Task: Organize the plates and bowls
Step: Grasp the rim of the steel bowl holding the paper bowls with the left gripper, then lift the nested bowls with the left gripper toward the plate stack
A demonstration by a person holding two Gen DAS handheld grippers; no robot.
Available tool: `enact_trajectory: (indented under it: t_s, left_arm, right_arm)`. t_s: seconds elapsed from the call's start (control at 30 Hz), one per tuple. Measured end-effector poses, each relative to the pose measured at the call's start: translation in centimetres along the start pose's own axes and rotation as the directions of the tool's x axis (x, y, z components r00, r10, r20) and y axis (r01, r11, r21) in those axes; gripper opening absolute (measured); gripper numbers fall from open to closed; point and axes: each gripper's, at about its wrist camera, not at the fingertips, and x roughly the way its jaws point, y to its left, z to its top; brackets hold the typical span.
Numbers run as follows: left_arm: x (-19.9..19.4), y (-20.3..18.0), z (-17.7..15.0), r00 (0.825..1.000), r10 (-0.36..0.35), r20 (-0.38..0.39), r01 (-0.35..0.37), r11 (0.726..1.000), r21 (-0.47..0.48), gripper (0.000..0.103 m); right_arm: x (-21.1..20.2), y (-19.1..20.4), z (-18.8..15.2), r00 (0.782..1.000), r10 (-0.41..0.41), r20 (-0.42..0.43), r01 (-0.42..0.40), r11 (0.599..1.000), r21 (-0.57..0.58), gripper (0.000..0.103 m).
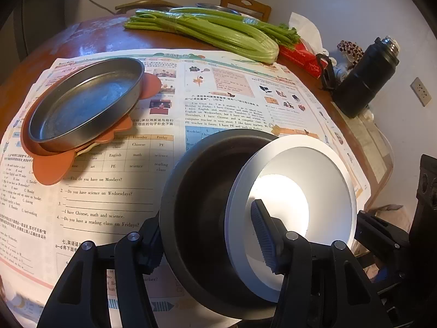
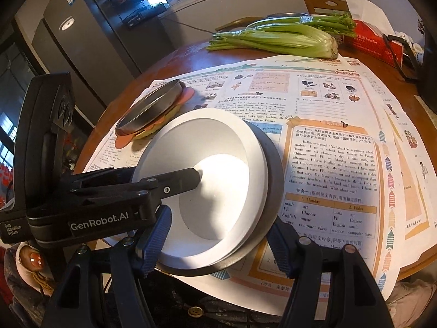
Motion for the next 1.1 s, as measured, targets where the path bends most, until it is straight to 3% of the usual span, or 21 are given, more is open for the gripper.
enact_trajectory:
  t_s: [0.27,0.6,1.1]
  left_arm:
    - [-0.4,0.3,-0.1,1.000,-0.005,-0.006,0.005,1.000,-0.011,0.059]
    - [-3.3,1.1,0.3,0.999,0.004,0.047,-0.003,1.000,-0.023,0.059]
    - [-9.7,6.4,4.4,0.982,0.065,0.179,-0.057,0.997,-0.048,0.059]
  right_arm:
    - [0.0,0.3,0.1,1.000,0.003,0.002,-0.003,1.000,-0.011,0.070]
    - [-1.0,2.1,0.9,1.000,0.022,0.022,-0.020,0.998,-0.056,0.070]
    - [-0.5,8.8,7.7,0.995,0.068,0.072,-0.052,0.979,-0.200,0.070]
